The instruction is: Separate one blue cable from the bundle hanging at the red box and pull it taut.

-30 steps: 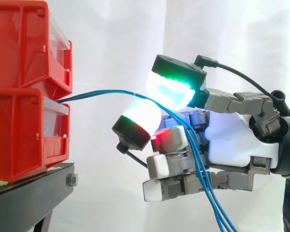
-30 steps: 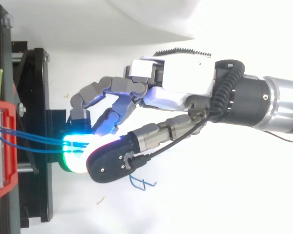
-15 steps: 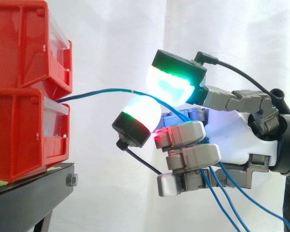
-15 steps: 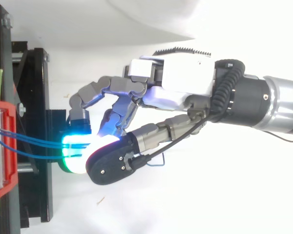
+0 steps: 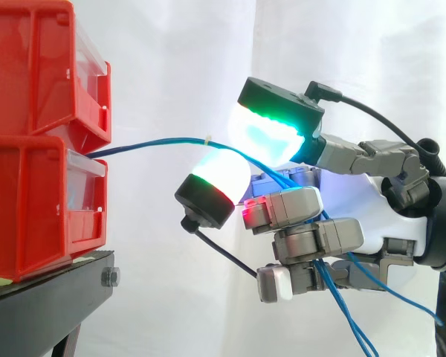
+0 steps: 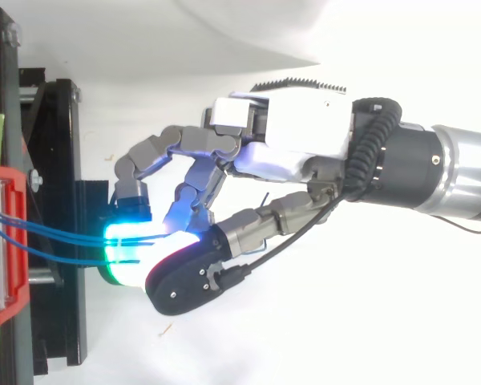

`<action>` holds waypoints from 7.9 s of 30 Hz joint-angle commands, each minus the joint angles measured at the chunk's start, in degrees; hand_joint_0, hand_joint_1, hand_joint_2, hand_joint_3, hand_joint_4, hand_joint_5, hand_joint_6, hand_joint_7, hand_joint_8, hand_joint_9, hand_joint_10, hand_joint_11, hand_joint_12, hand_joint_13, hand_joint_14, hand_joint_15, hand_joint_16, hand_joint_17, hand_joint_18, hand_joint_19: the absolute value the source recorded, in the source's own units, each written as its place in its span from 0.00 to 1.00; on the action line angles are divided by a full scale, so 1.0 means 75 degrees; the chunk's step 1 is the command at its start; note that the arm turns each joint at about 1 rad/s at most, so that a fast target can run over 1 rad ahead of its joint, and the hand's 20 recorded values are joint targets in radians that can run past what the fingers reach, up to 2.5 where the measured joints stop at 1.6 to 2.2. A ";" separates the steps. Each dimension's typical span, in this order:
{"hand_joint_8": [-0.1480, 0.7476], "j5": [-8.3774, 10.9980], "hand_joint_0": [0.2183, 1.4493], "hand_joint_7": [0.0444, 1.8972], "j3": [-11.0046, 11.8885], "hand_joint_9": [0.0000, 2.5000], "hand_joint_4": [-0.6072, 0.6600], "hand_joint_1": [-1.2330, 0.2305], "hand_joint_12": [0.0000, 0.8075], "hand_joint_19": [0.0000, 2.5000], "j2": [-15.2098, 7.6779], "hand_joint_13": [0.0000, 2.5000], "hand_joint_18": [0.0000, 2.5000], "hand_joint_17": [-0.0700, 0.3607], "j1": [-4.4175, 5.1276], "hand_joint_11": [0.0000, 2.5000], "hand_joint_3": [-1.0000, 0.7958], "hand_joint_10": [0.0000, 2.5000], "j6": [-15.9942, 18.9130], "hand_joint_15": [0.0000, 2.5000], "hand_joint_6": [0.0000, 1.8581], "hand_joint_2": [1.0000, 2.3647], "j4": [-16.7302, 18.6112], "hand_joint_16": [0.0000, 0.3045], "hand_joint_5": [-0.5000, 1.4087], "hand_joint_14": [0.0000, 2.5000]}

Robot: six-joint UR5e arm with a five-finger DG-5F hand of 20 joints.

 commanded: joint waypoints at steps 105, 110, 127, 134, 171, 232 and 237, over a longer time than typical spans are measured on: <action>0.53 0.0227 0.44 0.58 0.0000 0.40 0.60 0.24 0.52 0.32 0.0005 0.41 0.33 0.44 -0.0047 0.61 0.29 0.01 -0.2309 0.57 0.45 0.00 0.0152 0.17 0.16 0.01; 0.54 0.0227 0.44 0.60 0.0000 0.40 0.60 0.24 0.53 0.31 0.0005 0.38 0.33 0.44 -0.0047 0.59 0.28 0.01 -0.2356 0.48 0.45 0.00 0.0152 0.17 0.16 0.01; 0.56 0.0227 0.27 0.60 0.0000 0.36 0.60 0.18 0.52 0.25 0.0005 0.24 0.29 0.44 -0.0059 0.44 0.28 0.01 -0.2333 0.23 0.42 0.00 0.0152 0.17 0.18 0.01; 0.56 0.0227 0.28 0.63 0.0000 0.37 0.59 0.51 0.52 0.28 0.0005 0.25 0.27 0.44 -0.0071 0.42 0.28 0.01 -0.2333 0.23 0.39 0.00 0.0152 0.17 0.19 0.01; 0.57 0.0263 0.32 0.64 0.0000 0.40 0.61 0.55 0.53 0.30 0.0005 0.27 0.30 0.44 -0.0035 0.46 0.28 0.01 -0.2333 0.25 0.45 0.00 0.0093 0.17 0.18 0.01; 0.57 0.0438 0.30 0.66 0.0000 0.45 0.62 0.51 0.54 0.31 0.0005 0.29 0.32 0.44 0.0000 0.52 0.28 0.01 -0.2075 0.26 0.46 0.00 0.0011 0.17 0.18 0.01; 0.57 0.0438 0.31 0.67 0.0000 0.47 0.61 0.56 0.53 0.31 0.0005 0.30 0.32 0.43 0.0000 0.53 0.28 0.01 -0.2075 0.26 0.46 0.00 0.0011 0.17 0.19 0.01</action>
